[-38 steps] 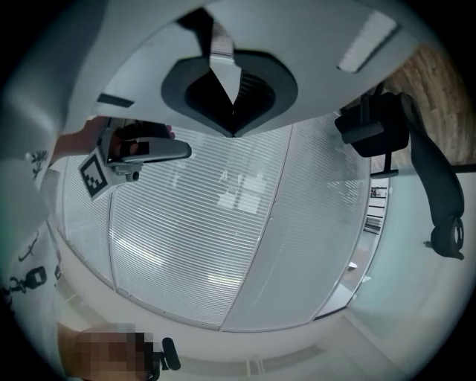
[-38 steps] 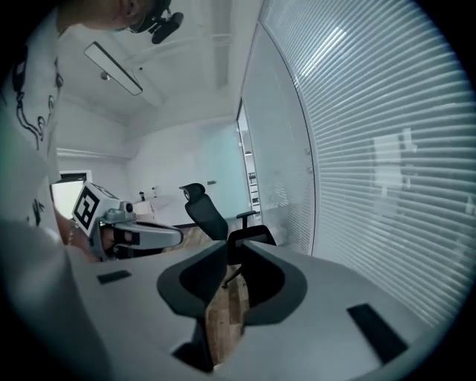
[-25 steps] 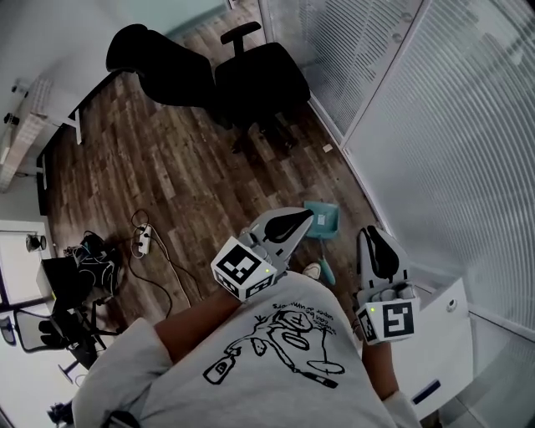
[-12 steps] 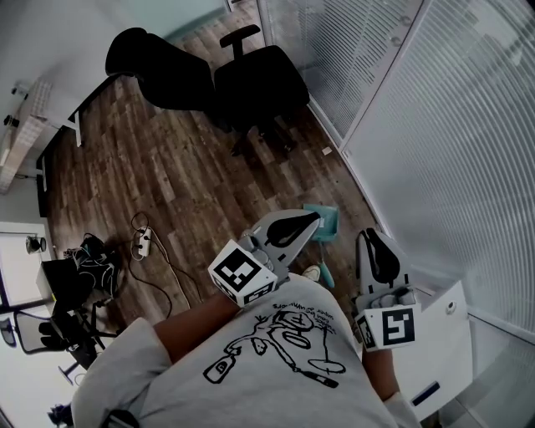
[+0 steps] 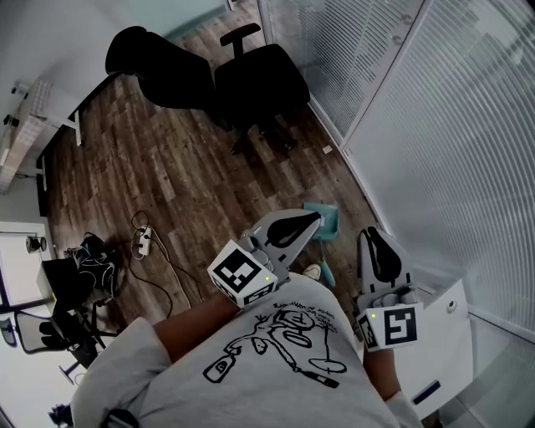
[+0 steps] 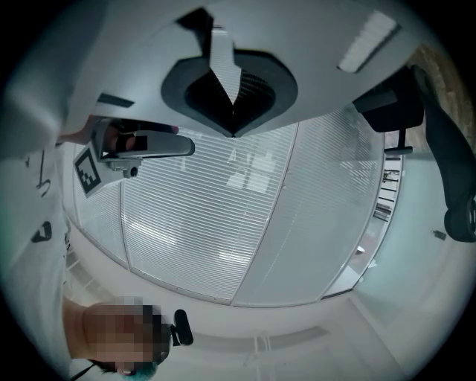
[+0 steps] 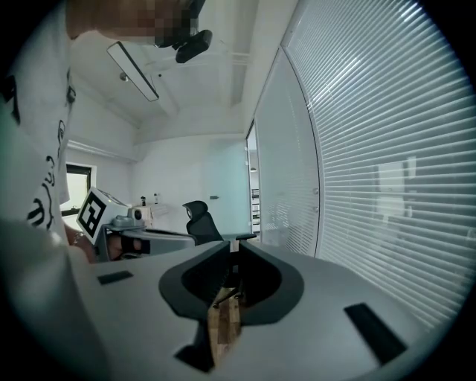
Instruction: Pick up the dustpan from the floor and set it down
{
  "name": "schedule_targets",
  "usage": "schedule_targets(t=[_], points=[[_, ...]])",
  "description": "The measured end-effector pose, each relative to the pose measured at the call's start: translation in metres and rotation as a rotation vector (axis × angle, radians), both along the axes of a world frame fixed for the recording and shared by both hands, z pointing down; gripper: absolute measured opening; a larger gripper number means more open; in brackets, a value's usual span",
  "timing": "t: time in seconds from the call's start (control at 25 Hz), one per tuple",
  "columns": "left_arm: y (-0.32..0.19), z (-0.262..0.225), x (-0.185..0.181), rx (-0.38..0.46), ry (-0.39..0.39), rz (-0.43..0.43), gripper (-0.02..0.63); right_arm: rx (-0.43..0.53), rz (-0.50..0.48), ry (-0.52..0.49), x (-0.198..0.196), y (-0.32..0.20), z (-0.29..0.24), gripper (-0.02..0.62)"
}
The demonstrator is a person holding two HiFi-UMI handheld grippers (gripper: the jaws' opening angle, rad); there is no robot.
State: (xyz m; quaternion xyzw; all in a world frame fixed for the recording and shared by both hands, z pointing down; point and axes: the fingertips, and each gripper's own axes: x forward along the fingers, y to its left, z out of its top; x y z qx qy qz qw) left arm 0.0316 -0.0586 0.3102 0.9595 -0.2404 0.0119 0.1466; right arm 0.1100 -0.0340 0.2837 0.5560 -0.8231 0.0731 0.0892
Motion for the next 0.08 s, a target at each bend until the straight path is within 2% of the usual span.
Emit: schedule_targets(t=[0.08], points=[[0.0011, -0.0016, -0.0014, -0.001, 0.001, 0.001, 0.002, -0.002, 0.000, 0.002, -0.0012, 0.0009, -0.0008, 0.032]])
